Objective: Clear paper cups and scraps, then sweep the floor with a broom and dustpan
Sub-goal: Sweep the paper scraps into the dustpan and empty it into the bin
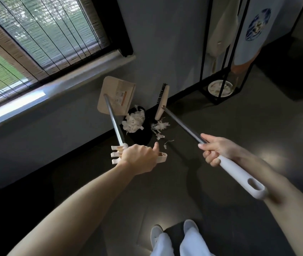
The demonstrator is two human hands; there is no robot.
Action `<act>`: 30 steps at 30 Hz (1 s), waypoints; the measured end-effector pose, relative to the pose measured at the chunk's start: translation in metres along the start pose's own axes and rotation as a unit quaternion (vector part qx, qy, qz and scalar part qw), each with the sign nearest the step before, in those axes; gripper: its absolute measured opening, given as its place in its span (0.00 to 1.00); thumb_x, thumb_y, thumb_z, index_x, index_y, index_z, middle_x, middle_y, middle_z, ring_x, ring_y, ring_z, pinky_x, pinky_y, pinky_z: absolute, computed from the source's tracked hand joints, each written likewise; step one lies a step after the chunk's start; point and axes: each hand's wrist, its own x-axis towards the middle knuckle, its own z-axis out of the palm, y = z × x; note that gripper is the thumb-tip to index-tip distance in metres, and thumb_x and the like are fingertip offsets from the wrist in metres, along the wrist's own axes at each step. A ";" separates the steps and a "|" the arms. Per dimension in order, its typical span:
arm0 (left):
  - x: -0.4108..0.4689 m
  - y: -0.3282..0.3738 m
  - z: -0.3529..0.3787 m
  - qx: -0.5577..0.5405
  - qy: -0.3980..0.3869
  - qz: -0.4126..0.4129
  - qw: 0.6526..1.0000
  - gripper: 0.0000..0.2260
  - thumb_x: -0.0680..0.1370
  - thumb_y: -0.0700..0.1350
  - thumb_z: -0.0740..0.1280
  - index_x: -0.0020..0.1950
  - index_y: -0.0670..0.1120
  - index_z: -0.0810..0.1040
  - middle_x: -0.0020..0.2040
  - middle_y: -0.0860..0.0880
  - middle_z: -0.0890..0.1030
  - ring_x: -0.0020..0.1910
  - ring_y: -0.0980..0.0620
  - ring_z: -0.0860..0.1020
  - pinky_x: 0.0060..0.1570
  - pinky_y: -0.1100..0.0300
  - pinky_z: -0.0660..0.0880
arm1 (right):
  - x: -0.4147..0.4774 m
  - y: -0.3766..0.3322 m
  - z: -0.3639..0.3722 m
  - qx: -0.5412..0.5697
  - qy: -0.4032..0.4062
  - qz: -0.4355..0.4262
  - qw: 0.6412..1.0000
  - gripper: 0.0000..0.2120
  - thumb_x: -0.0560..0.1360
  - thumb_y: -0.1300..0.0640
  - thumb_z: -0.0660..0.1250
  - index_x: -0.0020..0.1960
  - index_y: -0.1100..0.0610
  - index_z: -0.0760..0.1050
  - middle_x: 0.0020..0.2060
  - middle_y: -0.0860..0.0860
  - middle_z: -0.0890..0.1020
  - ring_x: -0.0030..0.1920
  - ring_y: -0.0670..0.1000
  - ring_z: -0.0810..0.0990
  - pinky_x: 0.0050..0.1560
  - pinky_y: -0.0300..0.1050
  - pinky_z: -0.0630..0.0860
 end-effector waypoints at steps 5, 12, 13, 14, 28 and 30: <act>0.012 0.026 0.029 -0.046 -0.048 0.034 0.997 0.26 0.81 0.49 0.53 0.78 0.46 0.53 0.56 0.44 0.82 0.53 0.40 0.80 0.39 0.54 0.65 | -0.001 0.011 -0.003 0.002 -0.001 0.007 1.000 0.32 0.80 0.65 0.59 0.78 0.46 0.51 0.21 0.50 0.70 0.18 0.42 0.66 0.16 0.34 0.65; 0.023 0.034 0.053 -0.051 -0.061 0.024 0.997 0.26 0.81 0.48 0.55 0.78 0.46 0.54 0.55 0.44 0.82 0.52 0.42 0.81 0.39 0.54 0.66 | -0.003 0.023 -0.010 0.009 0.007 0.049 0.999 0.31 0.80 0.65 0.59 0.77 0.47 0.52 0.22 0.50 0.70 0.18 0.42 0.66 0.16 0.34 0.66; 0.023 0.026 0.051 -0.045 -0.053 0.021 0.997 0.26 0.81 0.50 0.55 0.77 0.45 0.55 0.54 0.44 0.82 0.51 0.42 0.81 0.39 0.55 0.66 | -0.004 0.025 -0.010 0.013 0.010 0.054 0.998 0.31 0.80 0.65 0.59 0.77 0.47 0.52 0.22 0.51 0.70 0.18 0.42 0.66 0.16 0.33 0.66; 0.023 0.018 0.047 -0.041 -0.044 0.018 0.998 0.25 0.80 0.51 0.55 0.76 0.45 0.59 0.53 0.45 0.83 0.50 0.42 0.81 0.38 0.55 0.67 | -0.005 0.027 -0.009 0.015 0.013 0.058 0.998 0.31 0.80 0.65 0.59 0.78 0.47 0.52 0.22 0.51 0.69 0.18 0.42 0.66 0.16 0.33 0.66; 0.002 -0.075 -0.034 -0.003 0.057 -0.097 0.994 0.18 0.80 0.58 0.56 0.59 0.47 0.73 0.51 0.45 0.82 0.47 0.40 0.82 0.37 0.54 0.70 | -0.007 0.003 0.012 0.020 0.025 0.016 0.999 0.31 0.80 0.66 0.58 0.78 0.47 0.52 0.28 0.51 0.65 0.17 0.42 0.65 0.15 0.32 0.63; -0.002 -0.076 -0.037 -0.003 0.075 -0.099 0.992 0.18 0.80 0.59 0.56 0.60 0.48 0.73 0.51 0.45 0.83 0.47 0.40 0.82 0.37 0.54 0.70 | -0.008 -0.001 0.015 0.020 0.021 0.010 1.000 0.31 0.80 0.66 0.59 0.77 0.47 0.52 0.28 0.52 0.65 0.17 0.42 0.65 0.15 0.32 0.64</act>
